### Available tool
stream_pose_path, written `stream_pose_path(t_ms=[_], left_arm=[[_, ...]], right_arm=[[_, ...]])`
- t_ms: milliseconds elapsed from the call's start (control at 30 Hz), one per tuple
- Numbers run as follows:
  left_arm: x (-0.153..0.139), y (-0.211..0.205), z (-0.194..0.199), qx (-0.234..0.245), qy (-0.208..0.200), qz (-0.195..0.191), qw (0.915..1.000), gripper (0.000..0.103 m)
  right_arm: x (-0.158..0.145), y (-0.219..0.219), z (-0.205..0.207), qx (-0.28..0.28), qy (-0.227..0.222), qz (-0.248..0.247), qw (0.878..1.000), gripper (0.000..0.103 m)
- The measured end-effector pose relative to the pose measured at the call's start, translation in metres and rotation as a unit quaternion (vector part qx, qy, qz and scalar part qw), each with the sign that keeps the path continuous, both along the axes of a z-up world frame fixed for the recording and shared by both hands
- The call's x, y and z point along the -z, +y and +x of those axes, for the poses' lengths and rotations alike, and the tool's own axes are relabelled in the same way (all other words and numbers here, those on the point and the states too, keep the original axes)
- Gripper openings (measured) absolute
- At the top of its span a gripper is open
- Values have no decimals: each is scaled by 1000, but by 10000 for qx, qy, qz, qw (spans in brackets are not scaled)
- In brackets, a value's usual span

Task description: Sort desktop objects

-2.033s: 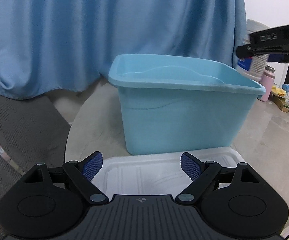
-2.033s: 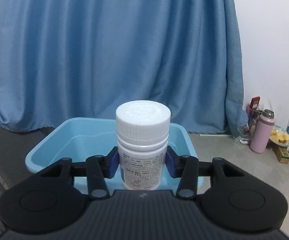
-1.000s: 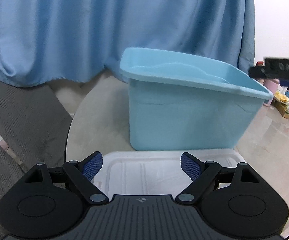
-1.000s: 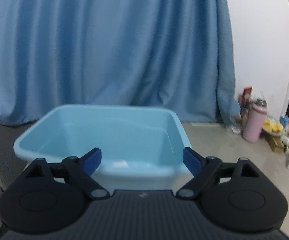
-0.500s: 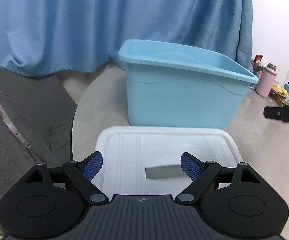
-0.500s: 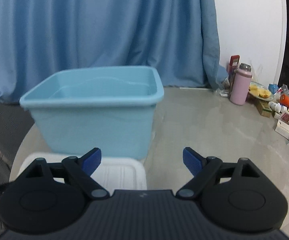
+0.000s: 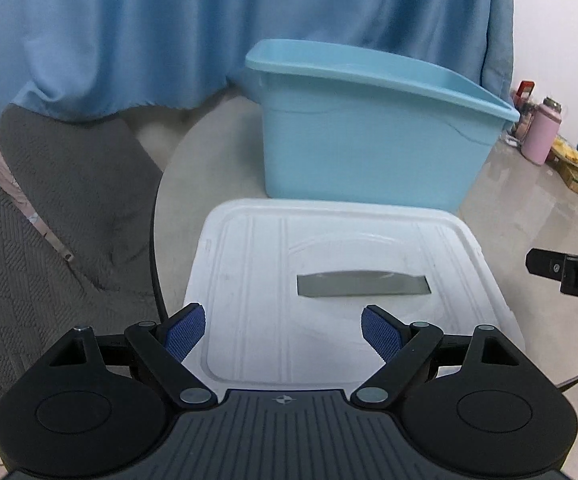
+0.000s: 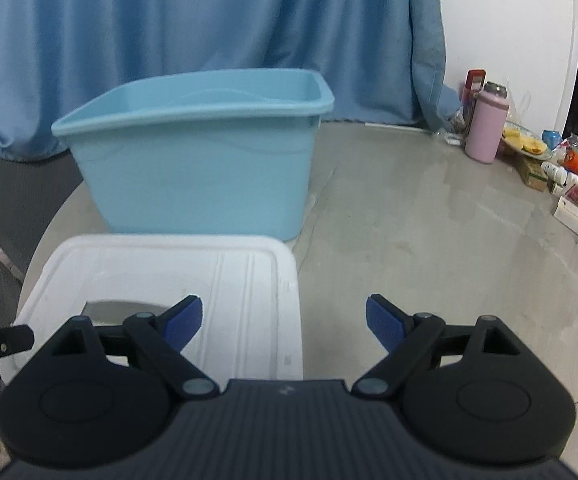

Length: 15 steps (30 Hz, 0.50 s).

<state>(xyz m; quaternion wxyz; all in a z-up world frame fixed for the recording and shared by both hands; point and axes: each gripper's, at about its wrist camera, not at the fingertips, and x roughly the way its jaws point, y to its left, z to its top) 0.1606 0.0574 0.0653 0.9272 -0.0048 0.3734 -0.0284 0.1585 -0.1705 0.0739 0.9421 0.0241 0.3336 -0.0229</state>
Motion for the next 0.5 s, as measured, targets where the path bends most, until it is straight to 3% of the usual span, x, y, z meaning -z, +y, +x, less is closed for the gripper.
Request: stream_pose_path(t_ms=[500], left_arm=[[12, -6, 6, 24, 217, 114, 9997, 87]], right_arm=[[25, -1, -5, -17, 435, 83, 9990, 89]])
